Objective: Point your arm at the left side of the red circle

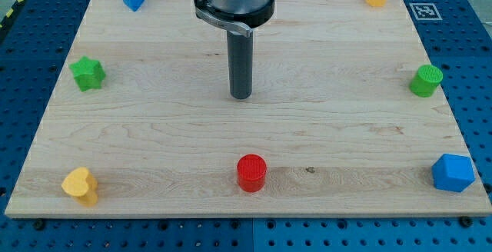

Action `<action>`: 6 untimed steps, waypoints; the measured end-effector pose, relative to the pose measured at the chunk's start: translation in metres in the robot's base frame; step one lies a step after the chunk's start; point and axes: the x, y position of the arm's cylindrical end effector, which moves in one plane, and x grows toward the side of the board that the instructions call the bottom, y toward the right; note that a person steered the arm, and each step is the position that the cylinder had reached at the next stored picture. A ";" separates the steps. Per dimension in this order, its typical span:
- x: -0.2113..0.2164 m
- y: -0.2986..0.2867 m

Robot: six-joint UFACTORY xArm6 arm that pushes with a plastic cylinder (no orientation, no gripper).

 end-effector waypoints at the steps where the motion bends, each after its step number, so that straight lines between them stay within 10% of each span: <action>1: 0.001 -0.006; 6: 0.108 -0.092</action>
